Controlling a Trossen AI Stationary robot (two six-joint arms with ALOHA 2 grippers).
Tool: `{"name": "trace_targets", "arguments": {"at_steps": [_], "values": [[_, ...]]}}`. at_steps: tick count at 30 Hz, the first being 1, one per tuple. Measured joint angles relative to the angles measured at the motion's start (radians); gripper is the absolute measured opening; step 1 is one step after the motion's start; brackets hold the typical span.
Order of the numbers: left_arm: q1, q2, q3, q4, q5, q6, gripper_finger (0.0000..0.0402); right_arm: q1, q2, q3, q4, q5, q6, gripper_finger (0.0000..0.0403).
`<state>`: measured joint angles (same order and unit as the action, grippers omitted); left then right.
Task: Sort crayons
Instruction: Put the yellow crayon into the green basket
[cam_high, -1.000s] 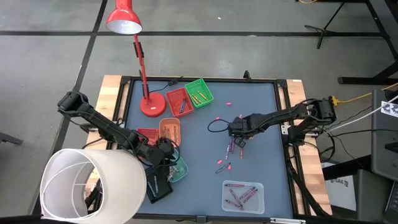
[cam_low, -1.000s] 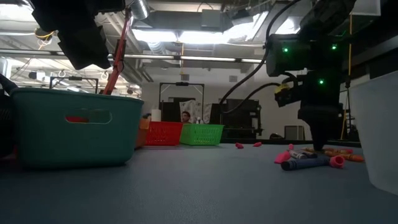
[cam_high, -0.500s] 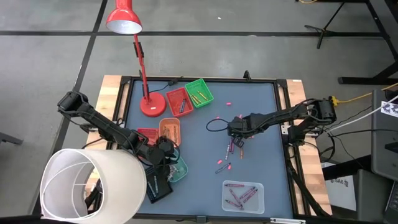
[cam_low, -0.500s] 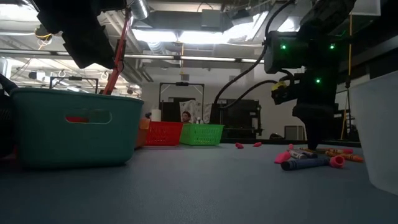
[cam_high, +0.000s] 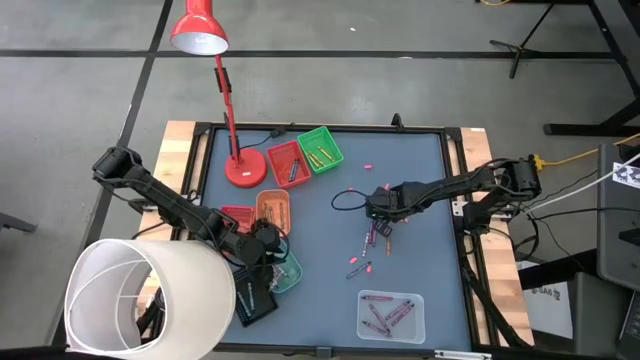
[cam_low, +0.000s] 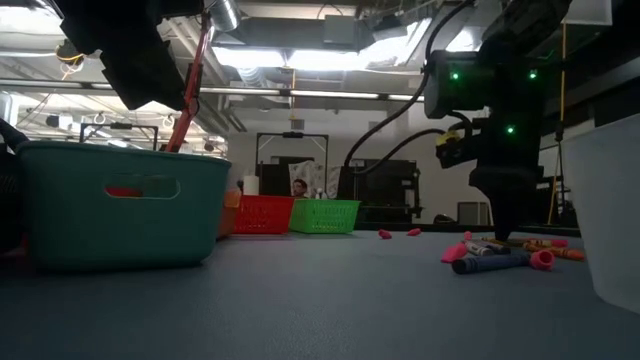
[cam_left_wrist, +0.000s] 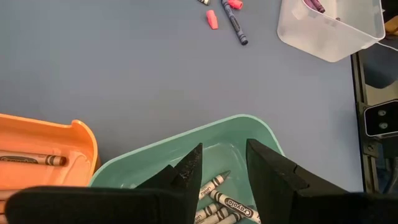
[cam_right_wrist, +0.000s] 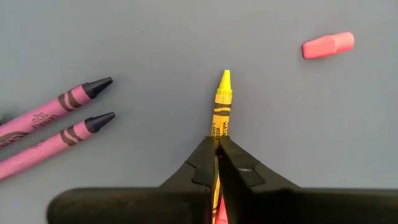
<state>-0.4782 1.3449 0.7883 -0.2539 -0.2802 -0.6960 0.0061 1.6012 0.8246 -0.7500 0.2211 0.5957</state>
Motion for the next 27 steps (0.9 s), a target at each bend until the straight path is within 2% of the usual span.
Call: {"name": "trace_targets", "arguments": {"at_steps": [10, 13, 17, 22, 27], "values": [[0.000, 0.000, 0.000, 0.000, 0.000, 0.000, 0.0108, 0.000, 0.001, -0.002, 0.005, -0.013, 0.001, 0.0087], [0.000, 0.000, 0.000, 0.000, 0.000, 0.000, 0.0108, 0.000, 0.001, -0.002, 0.004, -0.012, -0.001, 0.0097], [0.000, 0.000, 0.000, 0.000, 0.000, 0.000, 0.0108, 0.000, 0.001, -0.002, 0.002, -0.018, -0.005, 0.0091], [0.000, 0.000, 0.000, 0.000, 0.000, 0.000, 0.0108, 0.000, 0.001, -0.002, 0.002, -0.086, -0.066, 0.0059], [0.000, 0.000, 0.000, 0.000, 0.000, 0.000, 0.0108, 0.000, 0.001, -0.002, 0.001, -0.101, -0.081, 0.0029]]}}
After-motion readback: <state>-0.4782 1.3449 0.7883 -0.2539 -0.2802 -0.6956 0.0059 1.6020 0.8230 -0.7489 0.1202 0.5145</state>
